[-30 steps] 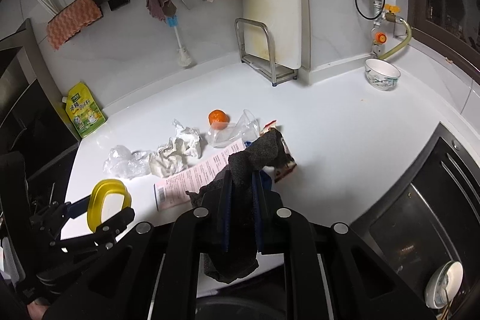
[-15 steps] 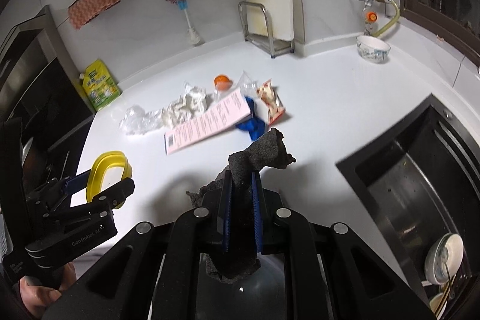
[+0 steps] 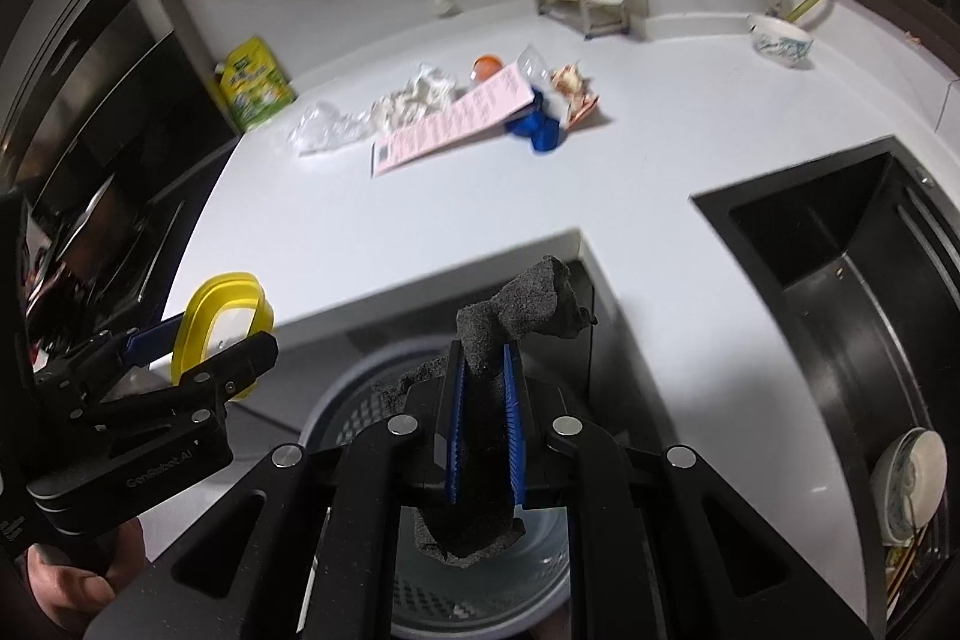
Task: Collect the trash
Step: 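Carry lid and cloth over the bin and open both tools to drop them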
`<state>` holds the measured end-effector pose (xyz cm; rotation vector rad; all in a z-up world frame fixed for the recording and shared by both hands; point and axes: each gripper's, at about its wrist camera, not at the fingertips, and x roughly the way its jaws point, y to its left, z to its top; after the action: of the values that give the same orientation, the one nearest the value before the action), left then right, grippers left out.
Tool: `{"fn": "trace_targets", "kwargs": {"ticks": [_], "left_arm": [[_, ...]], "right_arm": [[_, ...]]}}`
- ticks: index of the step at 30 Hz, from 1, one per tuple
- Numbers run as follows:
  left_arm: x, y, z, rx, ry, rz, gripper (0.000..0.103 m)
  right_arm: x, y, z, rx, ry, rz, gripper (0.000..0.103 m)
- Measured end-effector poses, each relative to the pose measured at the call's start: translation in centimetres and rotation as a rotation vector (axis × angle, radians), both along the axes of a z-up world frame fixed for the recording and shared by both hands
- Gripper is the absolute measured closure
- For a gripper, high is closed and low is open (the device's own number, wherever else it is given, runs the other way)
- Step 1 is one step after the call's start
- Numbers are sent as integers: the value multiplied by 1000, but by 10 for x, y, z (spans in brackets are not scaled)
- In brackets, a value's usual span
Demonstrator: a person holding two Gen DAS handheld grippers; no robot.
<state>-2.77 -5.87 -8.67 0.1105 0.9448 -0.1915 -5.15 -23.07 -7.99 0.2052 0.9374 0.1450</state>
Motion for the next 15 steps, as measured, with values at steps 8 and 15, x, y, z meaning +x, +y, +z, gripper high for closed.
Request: {"fn": "trace_targets", "kwargs": {"ticks": [8, 15], "left_arm": [[-16, -3, -35, 37, 79, 12, 35], [-14, -4, -70, 44, 142, -9, 35]], "right_arm": [[-14, 3, -39, 21, 83, 25, 91], [-16, 11, -76, 44, 156, 15, 91]]}}
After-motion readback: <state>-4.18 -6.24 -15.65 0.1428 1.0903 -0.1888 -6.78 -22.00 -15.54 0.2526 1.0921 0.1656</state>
